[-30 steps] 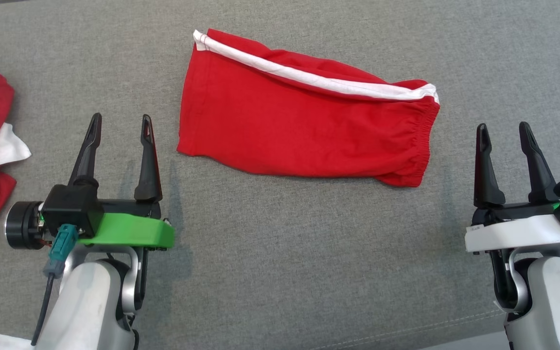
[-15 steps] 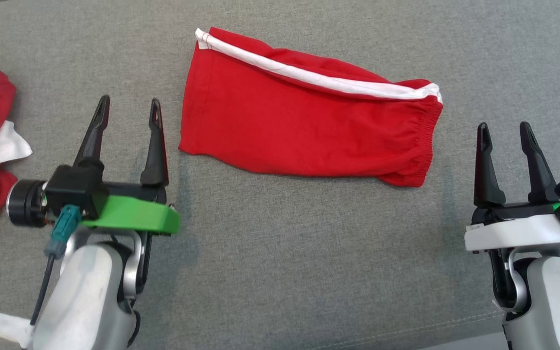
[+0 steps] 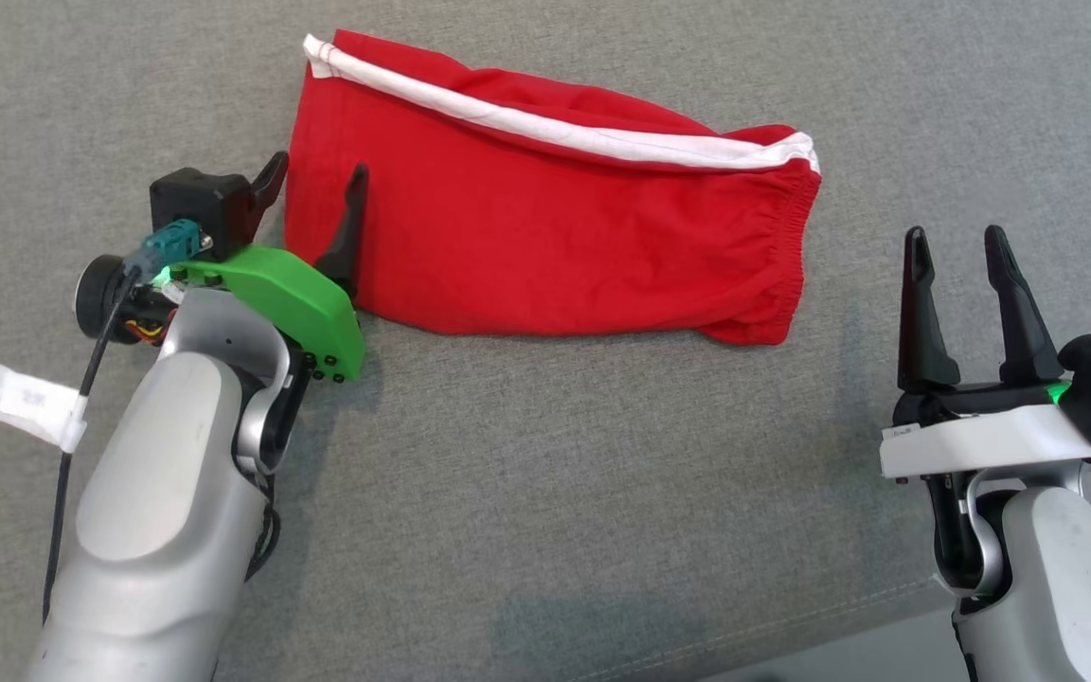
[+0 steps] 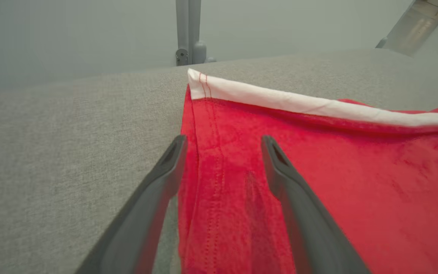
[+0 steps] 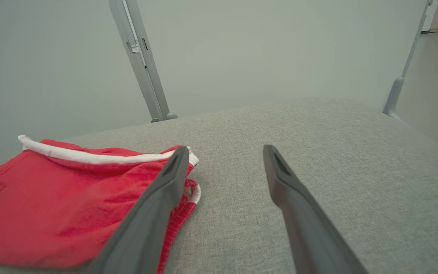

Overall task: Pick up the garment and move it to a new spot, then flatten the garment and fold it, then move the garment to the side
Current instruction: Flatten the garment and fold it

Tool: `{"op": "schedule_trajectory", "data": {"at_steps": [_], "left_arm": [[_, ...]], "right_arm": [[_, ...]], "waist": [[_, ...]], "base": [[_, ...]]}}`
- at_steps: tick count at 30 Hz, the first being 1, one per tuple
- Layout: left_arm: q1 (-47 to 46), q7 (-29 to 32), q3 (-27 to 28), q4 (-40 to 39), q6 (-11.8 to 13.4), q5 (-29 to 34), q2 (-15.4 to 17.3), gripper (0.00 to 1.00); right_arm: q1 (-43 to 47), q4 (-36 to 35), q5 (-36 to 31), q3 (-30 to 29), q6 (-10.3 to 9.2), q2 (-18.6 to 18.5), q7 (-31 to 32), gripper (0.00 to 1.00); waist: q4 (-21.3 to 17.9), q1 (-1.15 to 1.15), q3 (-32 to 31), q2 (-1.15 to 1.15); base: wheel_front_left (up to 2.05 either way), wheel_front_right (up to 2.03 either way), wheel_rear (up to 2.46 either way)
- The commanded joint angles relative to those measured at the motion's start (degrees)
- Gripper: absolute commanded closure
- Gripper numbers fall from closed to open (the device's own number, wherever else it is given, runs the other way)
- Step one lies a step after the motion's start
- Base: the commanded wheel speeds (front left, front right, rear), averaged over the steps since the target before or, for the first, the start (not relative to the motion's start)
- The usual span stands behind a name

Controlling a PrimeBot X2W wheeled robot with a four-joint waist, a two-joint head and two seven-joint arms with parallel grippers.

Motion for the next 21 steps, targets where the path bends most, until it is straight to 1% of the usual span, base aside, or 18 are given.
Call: {"op": "schedule_trajectory", "data": {"at_steps": [1, 7, 11, 12, 13, 19, 21], "left_arm": [[-1.4, 1.0, 0.4, 2.4, -0.5, -0.9, 0.4, 0.00], [-3.7, 3.9, 1.1, 11.5, -1.2, -3.1, 0.8, 0.00], [-4.3, 5.2, 0.9, 15.6, -1.7, -4.2, 0.6, 0.00], [-4.3, 5.4, 0.6, 16.1, -2.1, -4.4, 0.4, 0.52], [-4.5, 5.6, 0.1, 16.9, -2.6, -4.9, 0.2, 1.00], [-3.4, 3.0, -1.0, 16.7, -3.1, -5.1, -0.2, 1.00], [-2.3, 1.1, -0.6, 15.4, -2.5, -5.2, -0.4, 1.00]], "right_arm": [[-0.5, 0.2, 0.4, 0.2, -0.07, 0.1, -0.3, 0.00], [-0.8, 0.6, 1.3, 0.7, -0.08, 0.4, -0.3, 0.00], [-0.8, 0.9, 1.6, 0.7, -0.08, 0.5, -0.3, 0.00], [-0.7, 1.0, 1.7, 0.7, -0.08, 0.5, -0.3, 0.00], [-0.6, 1.0, 1.8, 0.5, -0.08, 0.5, -0.3, 0.00], [-0.2, 0.7, 1.6, -0.5, -0.07, 0.5, -0.3, 0.00], [0.0, 0.5, 1.7, -0.8, -0.07, 0.6, -0.3, 0.00]], "waist": [[-1.4, 0.00, 0.9, 0.00], [-2.6, 0.00, 1.4, 0.00], [-2.9, 0.00, 1.4, 0.00], [-3.0, 0.00, 1.4, 0.00], [-2.9, 0.00, 1.3, 0.00], [-1.6, 0.00, 1.1, 0.00], [-0.8, 0.00, 0.8, 0.00]], "base": [[0.00, 0.00, 0.00], [0.00, 0.00, 0.00], [0.00, 0.00, 0.00], [0.00, 0.00, 0.00], [0.00, 0.00, 0.00], [0.00, 0.00, 0.00], [0.00, 0.00, 0.00]]}}
